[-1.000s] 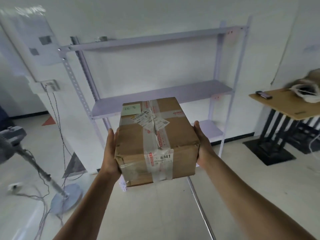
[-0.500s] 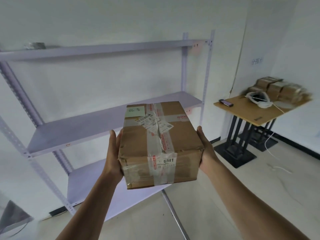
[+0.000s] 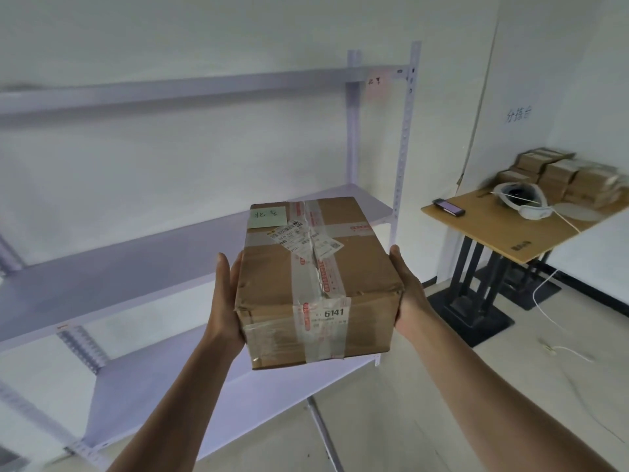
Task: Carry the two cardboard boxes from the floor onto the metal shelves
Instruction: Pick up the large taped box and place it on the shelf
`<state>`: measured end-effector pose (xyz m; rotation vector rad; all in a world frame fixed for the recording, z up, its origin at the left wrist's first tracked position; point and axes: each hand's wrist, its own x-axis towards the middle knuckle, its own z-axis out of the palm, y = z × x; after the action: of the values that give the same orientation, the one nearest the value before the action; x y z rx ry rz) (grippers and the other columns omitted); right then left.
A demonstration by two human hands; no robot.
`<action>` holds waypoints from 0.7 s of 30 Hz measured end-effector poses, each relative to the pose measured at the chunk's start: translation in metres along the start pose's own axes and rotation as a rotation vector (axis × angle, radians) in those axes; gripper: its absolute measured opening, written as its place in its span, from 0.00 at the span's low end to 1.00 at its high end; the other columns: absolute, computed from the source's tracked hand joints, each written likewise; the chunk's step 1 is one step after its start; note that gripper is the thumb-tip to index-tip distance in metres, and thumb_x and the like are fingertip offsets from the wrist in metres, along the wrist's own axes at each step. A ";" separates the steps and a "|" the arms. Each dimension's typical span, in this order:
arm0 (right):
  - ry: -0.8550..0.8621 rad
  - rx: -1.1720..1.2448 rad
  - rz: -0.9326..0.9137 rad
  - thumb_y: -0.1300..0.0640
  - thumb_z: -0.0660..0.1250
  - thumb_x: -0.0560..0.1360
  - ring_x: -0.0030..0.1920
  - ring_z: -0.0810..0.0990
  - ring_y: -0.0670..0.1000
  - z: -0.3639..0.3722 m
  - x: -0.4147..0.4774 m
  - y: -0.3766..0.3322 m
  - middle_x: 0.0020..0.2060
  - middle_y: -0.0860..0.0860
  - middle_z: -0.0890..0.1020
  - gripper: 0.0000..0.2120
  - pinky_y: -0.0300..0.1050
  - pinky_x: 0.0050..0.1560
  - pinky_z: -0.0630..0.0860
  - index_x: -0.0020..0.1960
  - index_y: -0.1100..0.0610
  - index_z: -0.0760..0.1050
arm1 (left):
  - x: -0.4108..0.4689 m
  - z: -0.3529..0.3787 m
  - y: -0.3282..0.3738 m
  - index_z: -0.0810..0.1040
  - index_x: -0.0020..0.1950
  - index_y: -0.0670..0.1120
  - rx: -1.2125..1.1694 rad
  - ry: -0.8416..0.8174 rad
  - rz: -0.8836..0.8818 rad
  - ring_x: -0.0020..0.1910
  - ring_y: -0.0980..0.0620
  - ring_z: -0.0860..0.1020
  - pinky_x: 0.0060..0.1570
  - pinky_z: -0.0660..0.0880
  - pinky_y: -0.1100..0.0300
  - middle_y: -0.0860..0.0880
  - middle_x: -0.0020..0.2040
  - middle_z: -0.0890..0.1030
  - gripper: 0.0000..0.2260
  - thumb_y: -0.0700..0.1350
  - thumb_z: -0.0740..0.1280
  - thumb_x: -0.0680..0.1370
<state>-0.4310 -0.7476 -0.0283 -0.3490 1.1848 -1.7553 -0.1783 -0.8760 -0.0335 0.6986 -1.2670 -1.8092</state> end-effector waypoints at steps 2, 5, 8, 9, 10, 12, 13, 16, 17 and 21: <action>-0.014 -0.028 -0.007 0.37 0.56 0.81 0.37 0.88 0.54 -0.012 0.029 -0.018 0.38 0.52 0.88 0.25 0.49 0.42 0.80 0.46 0.53 0.83 | 0.024 0.020 -0.008 0.71 0.81 0.48 -0.006 0.013 0.003 0.71 0.29 0.78 0.63 0.79 0.32 0.36 0.74 0.79 0.35 0.68 0.46 0.85; -0.044 -0.062 -0.014 0.36 0.57 0.80 0.39 0.88 0.54 -0.029 0.076 -0.051 0.39 0.53 0.89 0.25 0.48 0.43 0.80 0.51 0.54 0.84 | 0.059 0.054 -0.017 0.73 0.81 0.49 -0.036 0.073 0.012 0.69 0.32 0.80 0.58 0.83 0.38 0.38 0.73 0.81 0.35 0.69 0.47 0.85; -0.110 -0.103 0.022 0.36 0.57 0.80 0.40 0.88 0.54 -0.043 0.113 -0.081 0.40 0.53 0.89 0.26 0.46 0.40 0.82 0.54 0.55 0.83 | 0.087 0.086 -0.022 0.73 0.81 0.50 -0.067 0.121 0.010 0.70 0.32 0.80 0.56 0.83 0.38 0.38 0.73 0.81 0.36 0.71 0.48 0.84; -0.127 -0.117 0.017 0.37 0.57 0.81 0.38 0.88 0.52 -0.049 0.125 -0.090 0.39 0.52 0.89 0.24 0.43 0.37 0.82 0.52 0.54 0.83 | 0.097 0.094 -0.024 0.73 0.81 0.50 -0.068 0.142 0.014 0.69 0.32 0.80 0.55 0.84 0.39 0.38 0.73 0.81 0.36 0.71 0.48 0.84; -0.146 -0.120 0.011 0.38 0.56 0.82 0.38 0.88 0.52 -0.052 0.136 -0.098 0.39 0.52 0.89 0.23 0.42 0.35 0.82 0.51 0.53 0.82 | 0.105 0.102 -0.025 0.73 0.81 0.50 -0.064 0.160 0.023 0.68 0.33 0.81 0.54 0.84 0.40 0.38 0.72 0.81 0.36 0.70 0.48 0.84; -0.182 -0.119 0.016 0.39 0.56 0.82 0.38 0.88 0.51 -0.056 0.154 -0.111 0.39 0.51 0.89 0.23 0.42 0.35 0.82 0.51 0.53 0.82 | 0.120 0.114 -0.026 0.73 0.80 0.50 -0.061 0.186 0.032 0.68 0.33 0.81 0.54 0.84 0.40 0.38 0.72 0.81 0.36 0.71 0.48 0.84; -0.200 -0.119 0.021 0.39 0.55 0.82 0.38 0.88 0.50 -0.057 0.163 -0.117 0.39 0.51 0.89 0.22 0.42 0.35 0.82 0.51 0.52 0.82 | 0.128 0.118 -0.026 0.73 0.81 0.50 -0.061 0.198 0.034 0.70 0.32 0.80 0.57 0.83 0.39 0.38 0.73 0.80 0.36 0.71 0.49 0.84; -0.227 -0.100 0.035 0.39 0.56 0.82 0.38 0.88 0.51 -0.059 0.190 -0.131 0.39 0.51 0.89 0.22 0.42 0.34 0.83 0.50 0.53 0.83 | 0.152 0.125 -0.028 0.71 0.82 0.50 -0.056 0.211 0.057 0.74 0.30 0.76 0.65 0.77 0.35 0.37 0.76 0.77 0.37 0.72 0.50 0.83; -0.234 -0.103 0.034 0.39 0.57 0.82 0.38 0.88 0.51 -0.058 0.200 -0.135 0.39 0.52 0.89 0.22 0.43 0.34 0.83 0.51 0.53 0.83 | 0.161 0.126 -0.029 0.70 0.83 0.49 -0.056 0.204 0.071 0.75 0.30 0.75 0.67 0.75 0.33 0.37 0.77 0.76 0.37 0.72 0.50 0.83; -0.251 -0.121 0.033 0.38 0.57 0.81 0.39 0.88 0.52 -0.056 0.245 -0.144 0.40 0.52 0.89 0.23 0.44 0.34 0.83 0.52 0.53 0.83 | 0.198 0.129 -0.032 0.70 0.82 0.46 -0.071 0.208 0.105 0.72 0.32 0.78 0.68 0.77 0.33 0.37 0.74 0.79 0.35 0.68 0.49 0.86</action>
<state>-0.6704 -0.9081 0.0011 -0.6003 1.1093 -1.5629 -0.3948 -0.9752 -0.0175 0.7454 -1.0772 -1.6422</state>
